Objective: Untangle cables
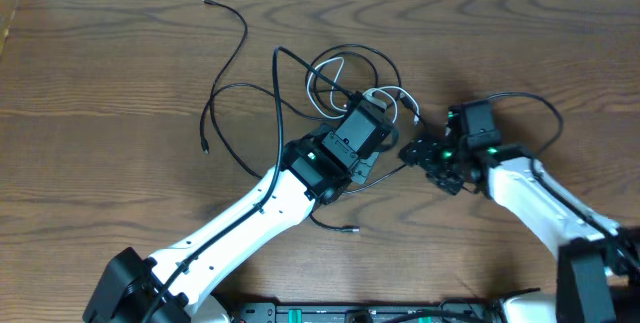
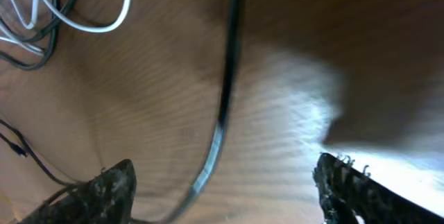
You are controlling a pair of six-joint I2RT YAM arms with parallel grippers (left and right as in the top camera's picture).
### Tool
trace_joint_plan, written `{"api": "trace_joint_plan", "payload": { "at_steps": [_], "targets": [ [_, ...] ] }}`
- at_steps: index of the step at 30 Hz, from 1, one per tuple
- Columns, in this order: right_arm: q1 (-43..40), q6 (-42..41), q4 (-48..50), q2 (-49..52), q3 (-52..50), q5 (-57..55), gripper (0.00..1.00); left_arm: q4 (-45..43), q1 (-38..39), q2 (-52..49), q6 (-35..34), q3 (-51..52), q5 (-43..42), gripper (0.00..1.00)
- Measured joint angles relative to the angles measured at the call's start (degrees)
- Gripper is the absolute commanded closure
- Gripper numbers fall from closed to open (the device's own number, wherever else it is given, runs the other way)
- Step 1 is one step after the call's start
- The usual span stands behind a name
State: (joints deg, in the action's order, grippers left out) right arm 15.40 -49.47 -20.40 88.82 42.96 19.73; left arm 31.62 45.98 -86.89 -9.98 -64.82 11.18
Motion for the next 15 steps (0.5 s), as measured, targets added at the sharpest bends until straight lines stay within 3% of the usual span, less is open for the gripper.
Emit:
{"api": "trace_joint_plan", "payload": {
  "at_steps": [4,8,9,15],
  "targets": [
    [1.38,-2.47,2.67,1.38,0.0,-0.02,0.49,1.44,0.0,0.0,0.0,0.0,0.2,0.92],
    [1.57,-4.11,3.1,1.55,0.0,-0.02,0.92,1.57,-0.66,0.0,-0.66,0.0,0.33,0.93],
    [1.57,-4.42,2.89,1.55,0.0,-0.02,0.99,1.57,-1.16,0.0,-1.05,0.0,0.35,0.93],
    [1.29,-3.28,1.42,1.57,0.0,-0.94,0.99,2.95,-6.88,0.0,-3.74,0.0,0.35,0.92]
  ]
}}
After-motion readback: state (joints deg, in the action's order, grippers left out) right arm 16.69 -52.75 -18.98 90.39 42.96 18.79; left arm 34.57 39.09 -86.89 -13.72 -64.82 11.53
